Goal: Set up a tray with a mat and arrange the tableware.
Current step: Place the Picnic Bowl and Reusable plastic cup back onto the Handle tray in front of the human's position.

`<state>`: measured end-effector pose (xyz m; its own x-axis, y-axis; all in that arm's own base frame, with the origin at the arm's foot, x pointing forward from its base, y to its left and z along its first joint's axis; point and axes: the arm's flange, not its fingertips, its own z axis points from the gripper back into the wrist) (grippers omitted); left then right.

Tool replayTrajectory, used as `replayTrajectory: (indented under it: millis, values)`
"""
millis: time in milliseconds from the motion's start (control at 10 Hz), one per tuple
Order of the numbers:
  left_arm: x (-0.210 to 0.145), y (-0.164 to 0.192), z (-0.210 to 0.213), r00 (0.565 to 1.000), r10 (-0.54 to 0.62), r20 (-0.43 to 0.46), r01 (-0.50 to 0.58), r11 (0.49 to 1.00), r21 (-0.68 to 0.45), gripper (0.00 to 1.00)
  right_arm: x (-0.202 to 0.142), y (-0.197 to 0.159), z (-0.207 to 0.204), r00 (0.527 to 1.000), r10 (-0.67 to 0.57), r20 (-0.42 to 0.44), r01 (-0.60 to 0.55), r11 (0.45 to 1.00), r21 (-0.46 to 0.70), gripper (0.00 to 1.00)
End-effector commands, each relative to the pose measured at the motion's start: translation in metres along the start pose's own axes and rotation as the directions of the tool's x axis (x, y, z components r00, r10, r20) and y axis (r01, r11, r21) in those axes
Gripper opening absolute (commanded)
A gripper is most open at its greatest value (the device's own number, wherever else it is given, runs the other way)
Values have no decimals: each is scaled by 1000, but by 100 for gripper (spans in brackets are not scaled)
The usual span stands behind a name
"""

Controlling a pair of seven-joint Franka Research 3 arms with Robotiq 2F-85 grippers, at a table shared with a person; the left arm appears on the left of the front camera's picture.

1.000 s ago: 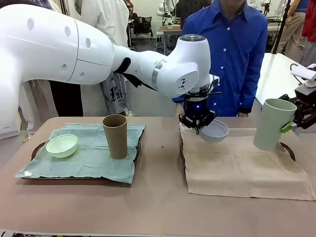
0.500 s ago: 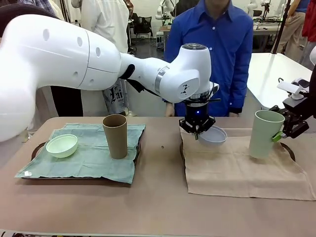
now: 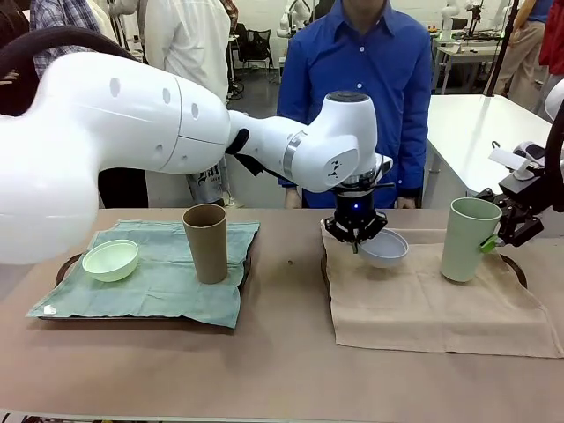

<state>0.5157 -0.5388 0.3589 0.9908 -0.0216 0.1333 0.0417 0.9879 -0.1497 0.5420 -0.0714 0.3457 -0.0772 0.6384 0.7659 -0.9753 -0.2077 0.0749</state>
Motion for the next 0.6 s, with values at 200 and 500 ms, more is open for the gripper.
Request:
replayTrajectory:
  millis: [200,500]
  values:
    - [10,1,-8,999,-31,-26,30,998,-52,4,-4,-12,3,999,34,-1,-34,998,-44,85]
    - [11,1,-5,999,-22,-34,20,999,-38,100,1,-10,8,999,-31,-35,28,997,-77,100]
